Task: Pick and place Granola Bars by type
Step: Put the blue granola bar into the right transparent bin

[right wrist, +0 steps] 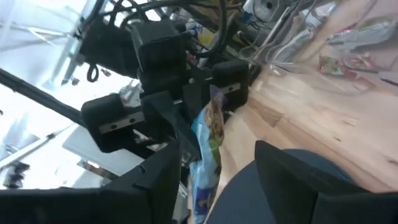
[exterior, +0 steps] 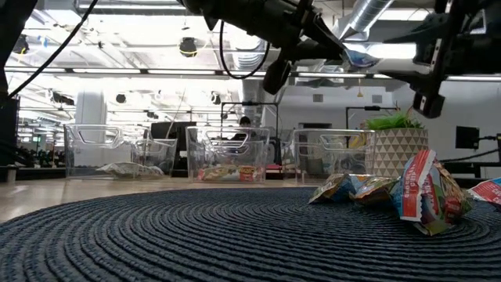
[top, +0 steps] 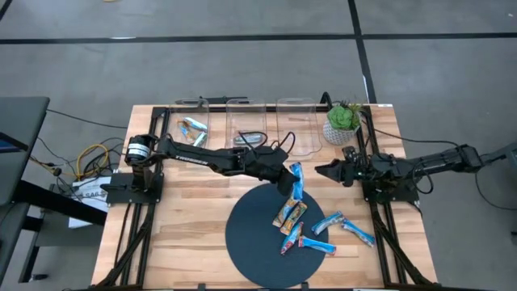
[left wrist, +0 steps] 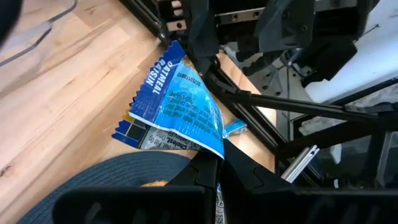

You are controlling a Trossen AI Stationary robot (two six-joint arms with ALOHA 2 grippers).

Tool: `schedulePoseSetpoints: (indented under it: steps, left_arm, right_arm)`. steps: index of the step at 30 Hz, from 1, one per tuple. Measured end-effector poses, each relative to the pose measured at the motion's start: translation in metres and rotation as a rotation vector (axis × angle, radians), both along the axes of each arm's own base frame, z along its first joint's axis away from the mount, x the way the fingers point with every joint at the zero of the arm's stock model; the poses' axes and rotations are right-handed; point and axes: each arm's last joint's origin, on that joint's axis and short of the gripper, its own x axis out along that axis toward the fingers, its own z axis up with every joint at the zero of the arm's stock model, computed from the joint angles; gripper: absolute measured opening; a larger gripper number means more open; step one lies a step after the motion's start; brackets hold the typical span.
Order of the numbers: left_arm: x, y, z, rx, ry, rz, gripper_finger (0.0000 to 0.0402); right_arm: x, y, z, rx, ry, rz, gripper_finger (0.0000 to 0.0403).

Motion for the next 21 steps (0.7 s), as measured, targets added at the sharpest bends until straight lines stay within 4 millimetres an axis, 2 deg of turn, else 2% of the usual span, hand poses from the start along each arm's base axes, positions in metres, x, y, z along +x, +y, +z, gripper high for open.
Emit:
schedulePoseSetpoints:
  steps: [6, 13, 21]
  left_arm:
    - [0.001, 0.000, 0.003, -0.005, -0.037, -0.006, 0.0000]
    - [0.001, -0.001, 0.003, -0.012, -0.032, -0.023, 0.0000]
    - [0.001, -0.001, 0.003, -0.005, -0.028, -0.025, 0.0000]
  right_arm:
    - [0.020, 0.003, 0.017, -0.078, 0.072, 0.030, 0.0185]
    - [0.044, 0.004, 0.020, -0.082, 0.166, 0.055, 0.0186]
    - [0.063, -0.001, 0.031, -0.102, 0.151, 0.106, 0.0175]
